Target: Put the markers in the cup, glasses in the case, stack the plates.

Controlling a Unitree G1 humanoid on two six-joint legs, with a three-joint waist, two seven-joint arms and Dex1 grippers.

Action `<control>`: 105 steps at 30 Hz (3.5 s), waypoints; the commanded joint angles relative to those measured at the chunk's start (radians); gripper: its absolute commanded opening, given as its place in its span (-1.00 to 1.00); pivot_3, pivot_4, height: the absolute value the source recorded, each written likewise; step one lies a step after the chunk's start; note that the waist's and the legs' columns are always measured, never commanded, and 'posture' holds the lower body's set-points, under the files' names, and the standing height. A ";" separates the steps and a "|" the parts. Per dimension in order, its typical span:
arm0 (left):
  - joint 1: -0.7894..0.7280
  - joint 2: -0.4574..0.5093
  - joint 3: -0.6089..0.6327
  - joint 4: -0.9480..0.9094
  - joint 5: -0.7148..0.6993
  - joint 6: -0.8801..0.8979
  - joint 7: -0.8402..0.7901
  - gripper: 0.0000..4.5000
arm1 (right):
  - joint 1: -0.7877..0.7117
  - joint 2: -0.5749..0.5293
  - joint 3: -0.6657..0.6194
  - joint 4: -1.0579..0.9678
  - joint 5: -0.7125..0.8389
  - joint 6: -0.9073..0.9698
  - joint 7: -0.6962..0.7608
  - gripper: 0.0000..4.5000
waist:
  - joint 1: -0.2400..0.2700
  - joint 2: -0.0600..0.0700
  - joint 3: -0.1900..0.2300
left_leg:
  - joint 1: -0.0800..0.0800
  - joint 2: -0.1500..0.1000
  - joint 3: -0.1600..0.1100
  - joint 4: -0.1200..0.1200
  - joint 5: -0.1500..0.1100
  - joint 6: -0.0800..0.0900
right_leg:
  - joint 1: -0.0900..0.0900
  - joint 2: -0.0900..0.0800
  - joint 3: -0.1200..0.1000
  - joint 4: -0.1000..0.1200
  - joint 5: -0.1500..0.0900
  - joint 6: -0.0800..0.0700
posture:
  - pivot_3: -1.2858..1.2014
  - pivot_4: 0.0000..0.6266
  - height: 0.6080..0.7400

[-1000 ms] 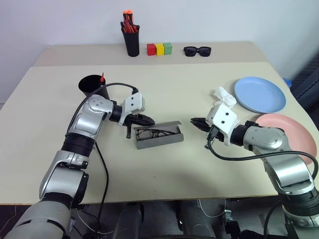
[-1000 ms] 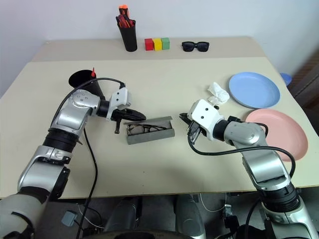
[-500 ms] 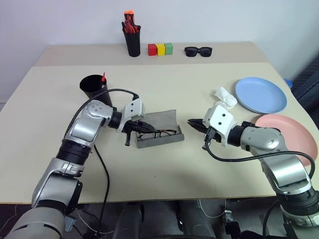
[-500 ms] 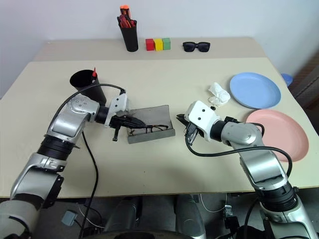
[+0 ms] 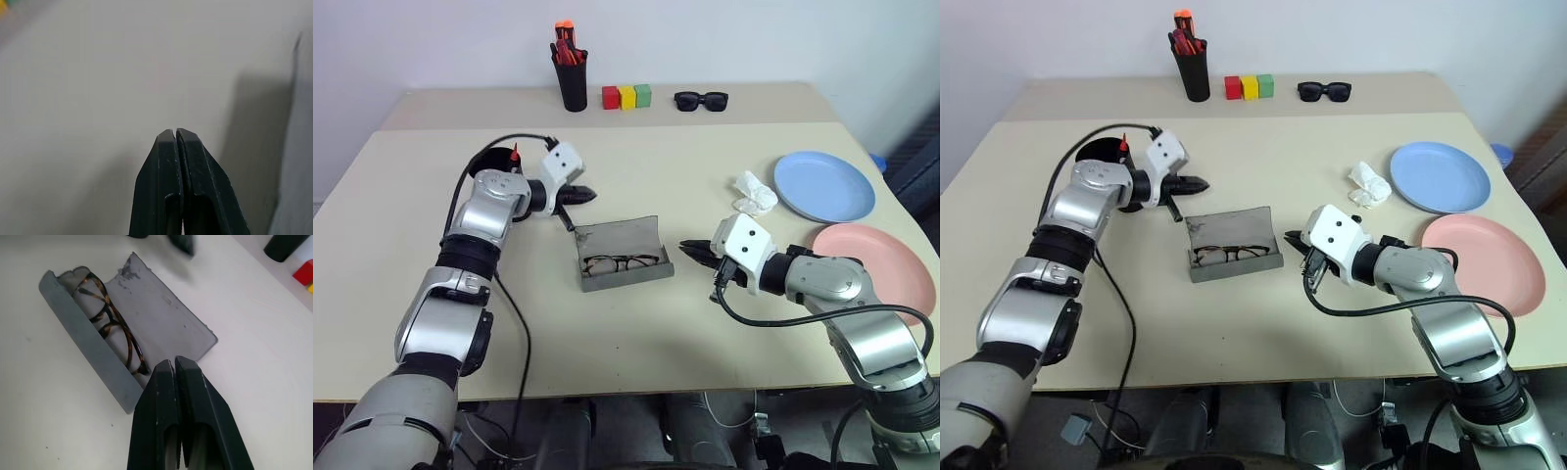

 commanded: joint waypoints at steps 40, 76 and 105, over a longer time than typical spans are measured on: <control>0.320 0.081 0.146 -0.706 -0.304 0.088 -0.196 -1.00 | -0.132 -0.057 -0.138 0.243 -0.047 0.055 -0.121 -0.87 | -0.003 0.000 0.000 | 0.001 0.000 0.000 0.002 0.000 0.000 | 0.002 -0.001 0.000 0.000 0.000 0.000 | 0.03 -0.52 1.00; 0.527 0.010 0.153 -1.004 -0.416 0.241 0.128 -1.00 | -0.098 -0.281 -0.276 0.553 -0.282 -0.269 -0.143 -1.00 | 0.011 0.004 0.001 | 0.002 0.000 0.002 -0.002 0.000 0.000 | 0.001 -0.001 0.002 -0.002 0.000 0.000 | 0.03 -0.52 1.00; 0.567 0.033 0.167 -1.080 -0.466 0.291 0.166 -1.00 | -0.404 0.077 -0.089 1.064 -0.319 -0.363 -0.263 0.33 | 0.001 0.004 0.002 | 0.003 0.001 0.004 0.001 -0.001 0.001 | 0.004 0.000 0.003 -0.003 0.001 -0.002 | 0.03 -0.52 1.00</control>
